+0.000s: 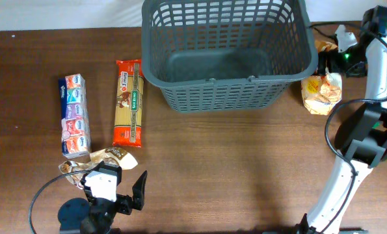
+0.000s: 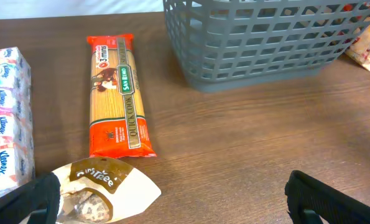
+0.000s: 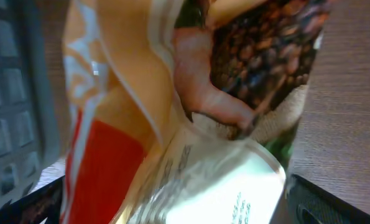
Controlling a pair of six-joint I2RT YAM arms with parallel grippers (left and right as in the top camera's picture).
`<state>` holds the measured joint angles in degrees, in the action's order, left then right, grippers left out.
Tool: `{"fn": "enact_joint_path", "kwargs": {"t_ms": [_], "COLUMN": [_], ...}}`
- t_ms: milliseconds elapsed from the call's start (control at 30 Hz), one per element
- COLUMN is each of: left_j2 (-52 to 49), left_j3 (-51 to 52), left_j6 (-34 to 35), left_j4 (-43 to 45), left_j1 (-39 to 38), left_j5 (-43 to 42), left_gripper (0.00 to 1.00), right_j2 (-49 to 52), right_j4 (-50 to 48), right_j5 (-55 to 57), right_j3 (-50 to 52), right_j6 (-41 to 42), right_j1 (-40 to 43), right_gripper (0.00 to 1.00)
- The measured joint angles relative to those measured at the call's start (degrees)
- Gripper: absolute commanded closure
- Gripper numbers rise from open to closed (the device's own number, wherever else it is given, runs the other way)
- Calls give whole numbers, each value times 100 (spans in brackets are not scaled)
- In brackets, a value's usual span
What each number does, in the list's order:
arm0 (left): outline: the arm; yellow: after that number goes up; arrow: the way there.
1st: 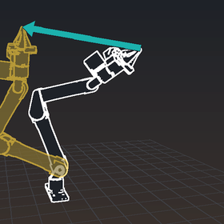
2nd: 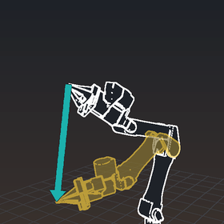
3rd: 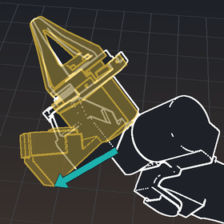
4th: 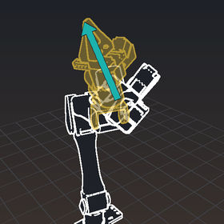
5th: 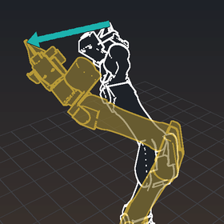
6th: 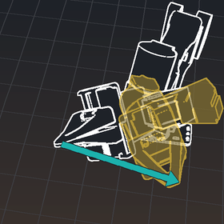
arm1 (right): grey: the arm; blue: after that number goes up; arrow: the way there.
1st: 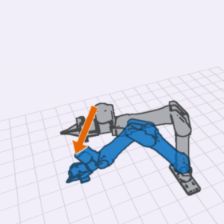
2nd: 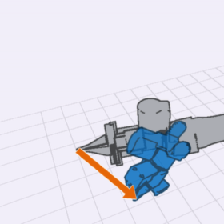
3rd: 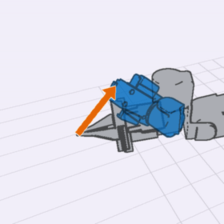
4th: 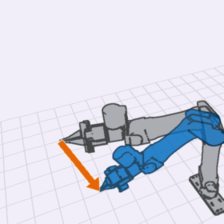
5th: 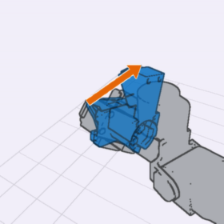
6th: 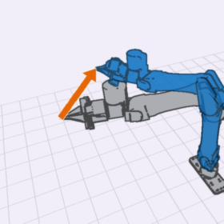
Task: Pack container
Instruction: 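Lower the right gripper onto the orange bag and close on it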
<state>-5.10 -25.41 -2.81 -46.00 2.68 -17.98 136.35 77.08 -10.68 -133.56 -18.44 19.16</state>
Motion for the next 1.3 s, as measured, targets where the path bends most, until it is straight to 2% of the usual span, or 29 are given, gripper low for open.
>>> {"fn": "enact_joint_path", "kwargs": {"t_ms": [800, 1300], "left_j2": [0, 0], "left_j3": [0, 0], "left_j6": [0, 0], "left_j4": [-4, -7], "left_j1": [0, 0], "left_j5": [0, 0], "left_gripper": [1, 1], "right_j2": [470, 264], "right_j4": [-85, -699], "right_j5": [629, 723], "right_j3": [85, 815], "right_j6": [0, -2], "right_j1": [-216, -214], "right_gripper": [1, 1]}}
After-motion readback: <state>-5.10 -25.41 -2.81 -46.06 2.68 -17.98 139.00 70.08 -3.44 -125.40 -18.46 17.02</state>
